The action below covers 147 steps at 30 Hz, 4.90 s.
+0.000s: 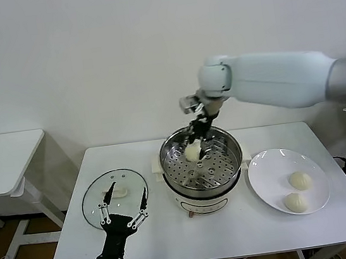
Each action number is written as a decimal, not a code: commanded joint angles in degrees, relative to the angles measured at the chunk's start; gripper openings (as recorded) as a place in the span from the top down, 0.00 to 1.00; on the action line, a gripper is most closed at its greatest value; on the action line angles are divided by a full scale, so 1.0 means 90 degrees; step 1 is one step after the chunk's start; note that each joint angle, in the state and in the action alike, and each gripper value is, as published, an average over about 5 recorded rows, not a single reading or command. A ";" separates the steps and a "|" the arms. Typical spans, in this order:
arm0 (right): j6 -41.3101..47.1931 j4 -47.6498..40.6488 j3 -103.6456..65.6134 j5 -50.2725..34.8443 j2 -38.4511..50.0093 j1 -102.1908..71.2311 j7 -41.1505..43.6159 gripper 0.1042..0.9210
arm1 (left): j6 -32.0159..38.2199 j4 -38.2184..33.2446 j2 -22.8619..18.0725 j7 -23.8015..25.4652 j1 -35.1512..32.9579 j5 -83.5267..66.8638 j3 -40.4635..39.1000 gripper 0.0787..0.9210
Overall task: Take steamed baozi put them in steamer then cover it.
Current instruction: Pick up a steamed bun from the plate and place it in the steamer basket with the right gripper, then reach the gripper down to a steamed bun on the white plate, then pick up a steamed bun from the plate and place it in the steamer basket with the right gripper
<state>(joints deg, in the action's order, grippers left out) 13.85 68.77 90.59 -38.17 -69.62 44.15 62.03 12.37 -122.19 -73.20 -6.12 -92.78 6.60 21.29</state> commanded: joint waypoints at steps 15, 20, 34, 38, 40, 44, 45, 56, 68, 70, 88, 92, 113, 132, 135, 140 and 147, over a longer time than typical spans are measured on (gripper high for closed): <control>0.0218 -0.0264 0.0066 -0.0134 -0.0728 -0.0878 -0.1147 0.27 | 0.0002 0.0015 -0.0023 -0.0010 -0.0016 0.0002 0.0057 0.12; 0.0209 -0.0243 -0.0004 -0.0111 -0.0645 -0.0943 -0.1226 0.20 | 0.0002 0.0026 -0.0022 -0.0010 -0.0023 0.0003 0.0069 0.12; 0.0055 0.0587 -0.0485 0.0460 0.1330 0.0187 0.0187 0.12 | 0.0000 0.0003 -0.0004 -0.0012 -0.0015 0.0007 0.0038 0.12; -0.0239 0.0618 -0.0530 0.0868 0.2116 0.0571 0.0970 0.12 | -0.0003 0.0011 0.0010 -0.0010 -0.0006 0.0020 -0.0005 0.12; -0.0444 0.0608 -0.0535 0.1189 0.2523 0.0671 0.1356 0.12 | -0.0003 0.0015 0.0012 -0.0010 -0.0006 0.0027 -0.0026 0.12; -0.0765 0.0640 -0.0460 0.1704 0.3281 0.0622 0.1814 0.12 | -0.0010 0.0009 0.0012 -0.0008 -0.0007 0.0034 -0.0047 0.12; -0.0825 0.0659 -0.0419 0.1813 0.3452 0.0563 0.1867 0.12 | -0.0014 0.0008 0.0011 -0.0008 -0.0008 0.0035 -0.0048 0.12; -0.0984 0.0778 -0.0476 0.2706 0.4405 -0.0683 0.1899 0.12 | -0.0032 0.0000 -0.0046 -0.0010 -0.0041 0.0078 -0.0053 0.12; -0.0946 0.0384 -0.1384 0.3054 0.4388 -0.2448 0.1168 0.12 | 0.0005 0.0053 -0.0059 -0.0017 -0.0104 0.0091 0.0009 0.12; -0.0935 0.0338 -0.1509 0.3051 0.4362 -0.2632 0.1063 0.12 | 0.0007 0.0059 -0.0062 -0.0017 -0.0104 0.0094 0.0009 0.12; -0.0859 0.0050 -0.2261 0.3145 0.4246 -0.3548 0.0703 0.12 | 0.0053 0.0101 -0.0081 -0.0027 -0.0144 0.0160 -0.0007 0.12; -0.0845 -0.0019 -0.2401 0.3173 0.4218 -0.3701 0.0694 0.12 | 0.0063 0.0129 -0.0079 -0.0029 -0.0146 0.0173 0.0000 0.12; -0.0848 -0.0031 -0.2513 0.3186 0.4258 -0.3601 0.0713 0.35 | 0.0068 0.0121 -0.0074 -0.0037 -0.0118 0.0201 0.0027 0.12; -0.3471 0.1394 -0.0883 0.3247 0.3528 0.0809 0.0979 0.36 | 0.0045 -0.0057 -0.0013 -0.0041 -0.0127 0.0197 -0.0043 0.12; -0.4028 0.1638 -0.0945 0.3442 0.3126 0.1046 0.0821 0.37 | 0.0050 -0.0078 -0.0006 -0.0042 -0.0147 0.0197 -0.0032 0.12; -0.4691 0.2102 -0.1164 0.3882 0.2437 0.0949 0.0540 0.37 | 0.0061 -0.0105 0.0002 -0.0045 -0.0160 0.0187 -0.0007 0.12; -0.5368 0.2619 -0.1267 0.4838 0.1796 0.0225 0.0170 0.37 | 0.0079 -0.0090 -0.0002 -0.0050 -0.0168 0.0173 0.0001 0.12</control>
<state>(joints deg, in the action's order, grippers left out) -22.75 85.47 78.83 -3.23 -44.64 45.96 67.08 13.02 -123.10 -73.23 -6.56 -94.25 8.19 21.29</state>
